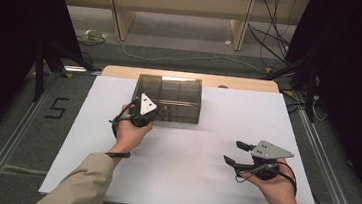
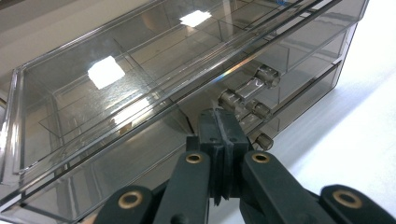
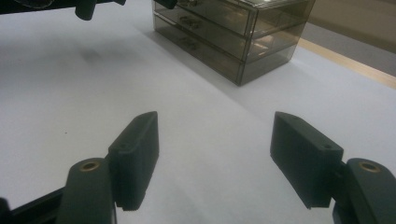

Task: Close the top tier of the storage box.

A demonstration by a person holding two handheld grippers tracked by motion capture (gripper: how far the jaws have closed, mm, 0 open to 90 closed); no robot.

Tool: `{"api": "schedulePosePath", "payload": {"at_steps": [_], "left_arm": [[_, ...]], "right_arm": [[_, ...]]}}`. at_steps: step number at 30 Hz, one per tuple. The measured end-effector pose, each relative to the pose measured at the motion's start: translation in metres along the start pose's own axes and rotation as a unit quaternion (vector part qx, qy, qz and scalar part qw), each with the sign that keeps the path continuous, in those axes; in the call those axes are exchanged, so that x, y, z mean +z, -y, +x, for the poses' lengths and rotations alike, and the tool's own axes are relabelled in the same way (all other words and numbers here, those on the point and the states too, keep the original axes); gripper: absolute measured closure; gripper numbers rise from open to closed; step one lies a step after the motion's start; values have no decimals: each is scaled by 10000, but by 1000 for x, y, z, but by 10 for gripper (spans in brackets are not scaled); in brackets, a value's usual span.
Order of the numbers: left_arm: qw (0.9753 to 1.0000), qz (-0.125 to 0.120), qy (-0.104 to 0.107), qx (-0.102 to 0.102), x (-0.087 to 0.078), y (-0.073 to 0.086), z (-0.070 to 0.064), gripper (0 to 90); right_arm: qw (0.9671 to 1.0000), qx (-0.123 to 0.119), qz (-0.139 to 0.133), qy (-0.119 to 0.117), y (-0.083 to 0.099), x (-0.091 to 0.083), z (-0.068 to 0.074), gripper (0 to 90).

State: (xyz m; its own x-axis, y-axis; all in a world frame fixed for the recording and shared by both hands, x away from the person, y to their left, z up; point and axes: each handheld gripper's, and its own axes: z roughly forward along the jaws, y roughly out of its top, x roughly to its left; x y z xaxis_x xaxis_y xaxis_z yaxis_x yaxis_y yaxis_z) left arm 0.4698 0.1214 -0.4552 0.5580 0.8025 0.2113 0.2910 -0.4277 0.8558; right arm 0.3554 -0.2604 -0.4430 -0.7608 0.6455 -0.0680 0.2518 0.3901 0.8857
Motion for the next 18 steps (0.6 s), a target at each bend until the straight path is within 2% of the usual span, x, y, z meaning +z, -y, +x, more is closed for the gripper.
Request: {"api": "schedulePosePath", "payload": {"at_steps": [18], "left_arm": [[10000,4,3,-46,3,-2,2,900]], "right_arm": [[10000,4,7,-1,0,0,0,336]]}}
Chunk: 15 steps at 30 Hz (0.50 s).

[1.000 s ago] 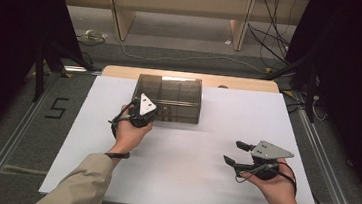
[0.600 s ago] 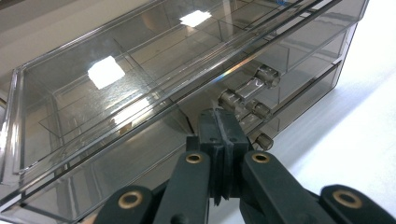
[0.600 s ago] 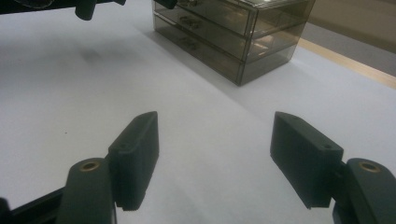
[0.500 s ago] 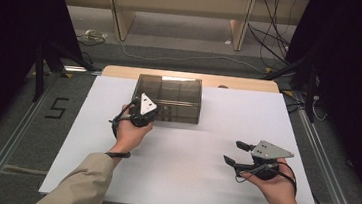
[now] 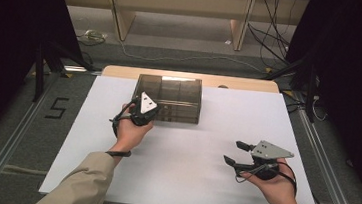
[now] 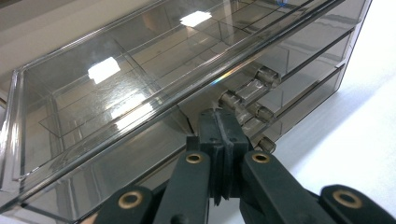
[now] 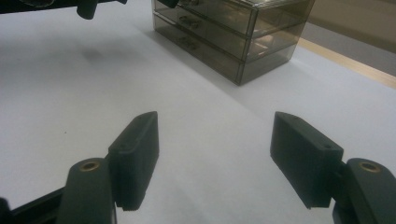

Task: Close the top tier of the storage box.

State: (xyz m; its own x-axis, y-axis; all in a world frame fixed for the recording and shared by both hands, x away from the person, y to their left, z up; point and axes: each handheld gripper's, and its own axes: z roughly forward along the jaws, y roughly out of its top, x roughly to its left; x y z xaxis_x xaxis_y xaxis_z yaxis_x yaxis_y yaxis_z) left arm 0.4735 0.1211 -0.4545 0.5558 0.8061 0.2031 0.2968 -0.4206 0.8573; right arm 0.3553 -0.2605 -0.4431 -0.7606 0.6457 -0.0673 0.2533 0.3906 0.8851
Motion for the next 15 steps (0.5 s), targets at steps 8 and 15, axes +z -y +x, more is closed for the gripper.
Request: {"api": "schedulePosePath", "payload": {"at_steps": [8,15], "left_arm": [[10000,12,0,-1,1,0,0,900],[10000,16,0,-1,1,0,1,900]], "right_arm": [[10000,-3,-3,4,0,0,0,336],[10000,-8,3,1,0,0,0,336]]}}
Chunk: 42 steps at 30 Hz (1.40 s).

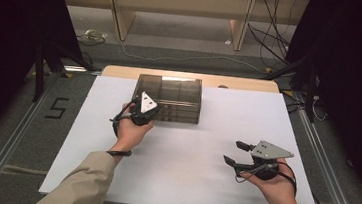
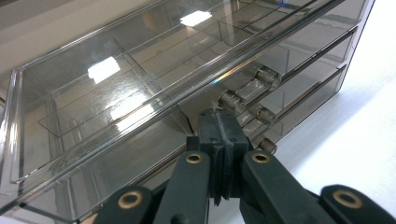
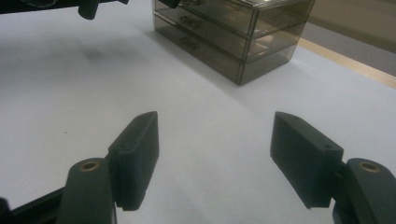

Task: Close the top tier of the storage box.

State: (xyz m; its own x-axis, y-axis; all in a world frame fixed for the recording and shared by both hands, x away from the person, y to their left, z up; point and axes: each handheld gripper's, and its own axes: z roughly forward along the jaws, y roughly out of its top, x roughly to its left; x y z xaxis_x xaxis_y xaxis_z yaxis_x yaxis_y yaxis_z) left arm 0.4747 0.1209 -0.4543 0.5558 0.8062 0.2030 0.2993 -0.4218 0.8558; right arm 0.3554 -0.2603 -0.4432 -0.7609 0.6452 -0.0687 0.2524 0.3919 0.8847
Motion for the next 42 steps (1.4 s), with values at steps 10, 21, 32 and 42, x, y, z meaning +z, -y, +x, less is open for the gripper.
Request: {"api": "schedulePosePath", "payload": {"at_steps": [10,21,32,42], "left_arm": [[10000,21,23,-24,0,1,0,897],[10000,39,68,-5,-5,0,-1,861],[9998,43,193,-6,-13,-1,-3,808],[9991,108,404,-98,-20,1,-8,668]], "right_arm": [[10000,9,2,-1,0,0,0,336],[10000,23,-6,-3,0,-1,0,336],[10000,28,-24,-2,0,-1,0,336],[10000,40,-17,-5,0,-1,0,334]]}}
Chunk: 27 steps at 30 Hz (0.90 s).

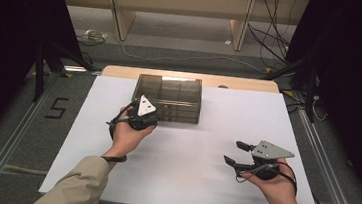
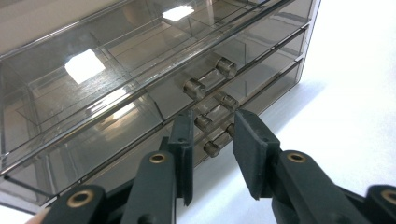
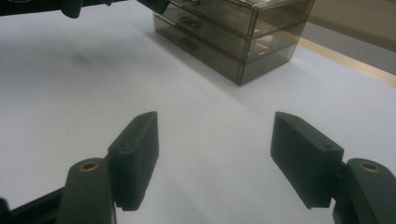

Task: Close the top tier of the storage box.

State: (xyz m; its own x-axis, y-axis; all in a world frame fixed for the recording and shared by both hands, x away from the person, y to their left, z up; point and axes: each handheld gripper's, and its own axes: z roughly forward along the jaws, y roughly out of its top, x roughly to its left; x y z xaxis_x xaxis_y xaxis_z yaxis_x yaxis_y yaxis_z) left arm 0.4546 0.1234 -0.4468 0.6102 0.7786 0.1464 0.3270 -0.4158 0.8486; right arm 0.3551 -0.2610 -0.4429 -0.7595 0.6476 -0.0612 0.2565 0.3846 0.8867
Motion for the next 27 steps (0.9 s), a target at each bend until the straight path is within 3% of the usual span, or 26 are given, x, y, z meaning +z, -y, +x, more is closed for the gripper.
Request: {"api": "schedulePosePath", "payload": {"at_steps": [9,19,27], "left_arm": [[9997,65,183,-178,-12,1,-2,516],[9973,133,691,-226,-28,5,-5,316],[9955,152,914,-199,-38,10,-10,228]], "right_arm": [[10000,15,9,-7,0,0,0,332],[10000,21,23,-11,0,0,0,330],[10000,14,36,-26,0,0,0,330]]}}
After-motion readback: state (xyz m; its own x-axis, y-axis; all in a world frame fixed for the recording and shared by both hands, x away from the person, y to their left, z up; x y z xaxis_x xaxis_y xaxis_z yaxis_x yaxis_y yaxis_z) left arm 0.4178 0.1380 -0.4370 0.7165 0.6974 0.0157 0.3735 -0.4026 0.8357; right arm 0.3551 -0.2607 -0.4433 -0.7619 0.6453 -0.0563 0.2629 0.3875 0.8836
